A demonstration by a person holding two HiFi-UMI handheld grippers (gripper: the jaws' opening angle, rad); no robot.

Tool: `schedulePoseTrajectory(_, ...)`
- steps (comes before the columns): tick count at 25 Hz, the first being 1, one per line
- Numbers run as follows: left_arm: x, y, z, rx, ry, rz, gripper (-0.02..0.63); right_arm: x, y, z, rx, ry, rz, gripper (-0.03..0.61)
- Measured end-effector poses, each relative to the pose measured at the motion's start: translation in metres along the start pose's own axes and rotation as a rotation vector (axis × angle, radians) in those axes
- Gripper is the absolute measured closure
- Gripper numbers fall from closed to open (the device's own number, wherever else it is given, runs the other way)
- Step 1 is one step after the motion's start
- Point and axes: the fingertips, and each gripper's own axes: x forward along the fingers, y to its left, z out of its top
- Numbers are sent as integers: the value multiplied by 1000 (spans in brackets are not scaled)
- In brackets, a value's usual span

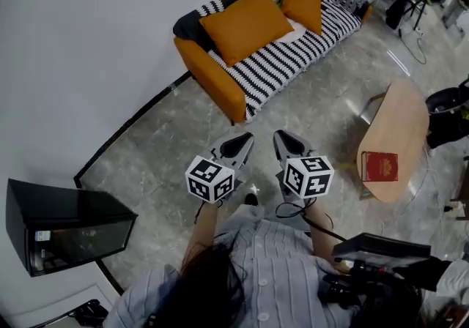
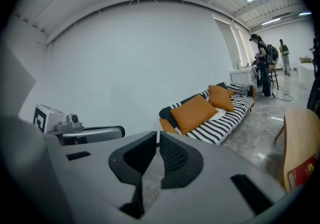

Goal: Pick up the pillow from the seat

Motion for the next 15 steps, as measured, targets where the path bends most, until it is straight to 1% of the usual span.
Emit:
schedulePoseTrajectory(6, 16, 15, 3, -9, 5, -17, 606, 16, -10, 6, 5, 9, -10, 546)
schedulePoseTrajectory(9, 26, 31, 8, -21, 3, -3, 606, 27, -16, 10, 8, 17, -2, 546)
schedulePoseTrajectory(15, 63, 53, 19, -60, -18, 24, 606, 54, -55, 26, 16, 23, 11, 546)
